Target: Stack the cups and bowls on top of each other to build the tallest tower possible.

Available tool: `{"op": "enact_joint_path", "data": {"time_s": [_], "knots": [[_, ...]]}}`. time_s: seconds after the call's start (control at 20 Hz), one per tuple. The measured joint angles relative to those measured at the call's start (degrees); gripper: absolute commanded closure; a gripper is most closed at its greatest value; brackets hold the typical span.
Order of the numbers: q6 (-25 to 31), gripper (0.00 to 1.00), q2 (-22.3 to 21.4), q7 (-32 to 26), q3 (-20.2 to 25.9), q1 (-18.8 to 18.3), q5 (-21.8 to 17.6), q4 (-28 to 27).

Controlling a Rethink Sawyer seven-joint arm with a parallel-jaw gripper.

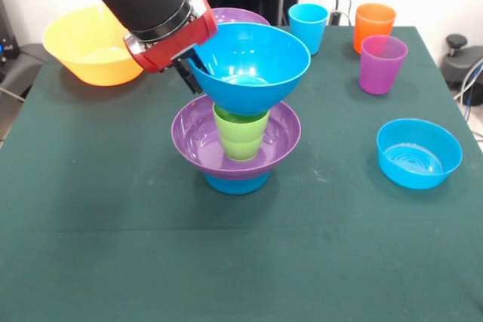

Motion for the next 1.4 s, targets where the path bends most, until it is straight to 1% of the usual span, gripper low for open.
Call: {"op": "enact_joint_path", "data": {"time_s": [0.05, 0.1, 0.6, 1.0, 1.4], "knots": [[0.0, 1.0, -0.01, 0.0, 0.0, 0.0, 0.0, 0.0], [0.0, 0.0, -0.01, 0.0, 0.01, 0.0, 0.02, -0.01], [0.05, 0.0, -0.01, 0.0, 0.01, 0.0, 0.02, 0.0], [1.79, 0.0, 0.0, -0.01, -0.01, 0.03, 0.0, -0.01], [1.97, 0.0, -0.01, -0.01, 0.0, 0.04, 0.0, -0.01]]}}
